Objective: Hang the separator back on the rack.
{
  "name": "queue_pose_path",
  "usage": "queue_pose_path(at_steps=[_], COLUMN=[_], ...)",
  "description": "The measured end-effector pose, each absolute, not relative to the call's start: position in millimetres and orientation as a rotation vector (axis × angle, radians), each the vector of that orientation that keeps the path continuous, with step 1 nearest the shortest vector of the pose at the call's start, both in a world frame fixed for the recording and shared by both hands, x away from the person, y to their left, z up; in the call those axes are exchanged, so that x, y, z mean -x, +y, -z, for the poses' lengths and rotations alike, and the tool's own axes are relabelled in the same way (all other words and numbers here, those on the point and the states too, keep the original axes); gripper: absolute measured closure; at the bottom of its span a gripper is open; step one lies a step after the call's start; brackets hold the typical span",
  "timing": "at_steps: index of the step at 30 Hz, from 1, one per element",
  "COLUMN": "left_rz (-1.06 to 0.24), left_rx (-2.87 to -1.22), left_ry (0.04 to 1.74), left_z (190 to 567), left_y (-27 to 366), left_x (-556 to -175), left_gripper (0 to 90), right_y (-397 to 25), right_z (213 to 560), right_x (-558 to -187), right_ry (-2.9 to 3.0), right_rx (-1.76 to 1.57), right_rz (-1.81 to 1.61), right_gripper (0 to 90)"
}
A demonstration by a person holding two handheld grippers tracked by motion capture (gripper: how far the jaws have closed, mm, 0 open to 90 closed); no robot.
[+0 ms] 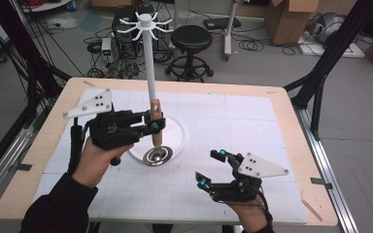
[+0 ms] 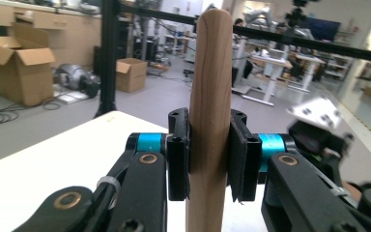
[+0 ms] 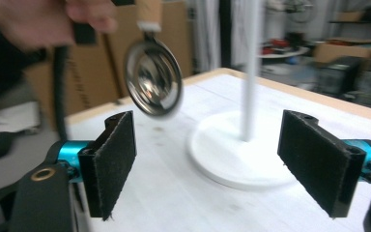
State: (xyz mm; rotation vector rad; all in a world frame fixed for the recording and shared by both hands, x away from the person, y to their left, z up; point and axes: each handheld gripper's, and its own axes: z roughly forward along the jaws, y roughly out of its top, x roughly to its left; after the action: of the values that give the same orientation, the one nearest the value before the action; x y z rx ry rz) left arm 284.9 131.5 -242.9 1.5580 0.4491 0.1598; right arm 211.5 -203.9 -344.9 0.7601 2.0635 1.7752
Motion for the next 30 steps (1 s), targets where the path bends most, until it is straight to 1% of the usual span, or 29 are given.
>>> queue_pose_path(at_steps=[7,21,25,30], left_rz=[-0.184,-0.245,-0.250,-0.249], left_rx=[-1.547,-1.545,-1.525,-1.512], left_ry=[0.474,0.495,0.507,0.535], left_z=[216,169,160,160], left_y=[129,115,115,121], left_x=[-303,-334,-339,-347], left_gripper=[72.7,72.7,72.8,72.7], right_y=[-221,-232,-230,-231], right_z=[345,344,344,342], right_x=[-213,-214,-213,-211], right_ry=[2.009,1.978,1.982,1.981], right_rx=[-0.812,-0.825,-0.820,-0.813], right_rz=[-1.717,-1.723,-1.731,-1.743], right_gripper=[18.6,18.6,18.6,18.6])
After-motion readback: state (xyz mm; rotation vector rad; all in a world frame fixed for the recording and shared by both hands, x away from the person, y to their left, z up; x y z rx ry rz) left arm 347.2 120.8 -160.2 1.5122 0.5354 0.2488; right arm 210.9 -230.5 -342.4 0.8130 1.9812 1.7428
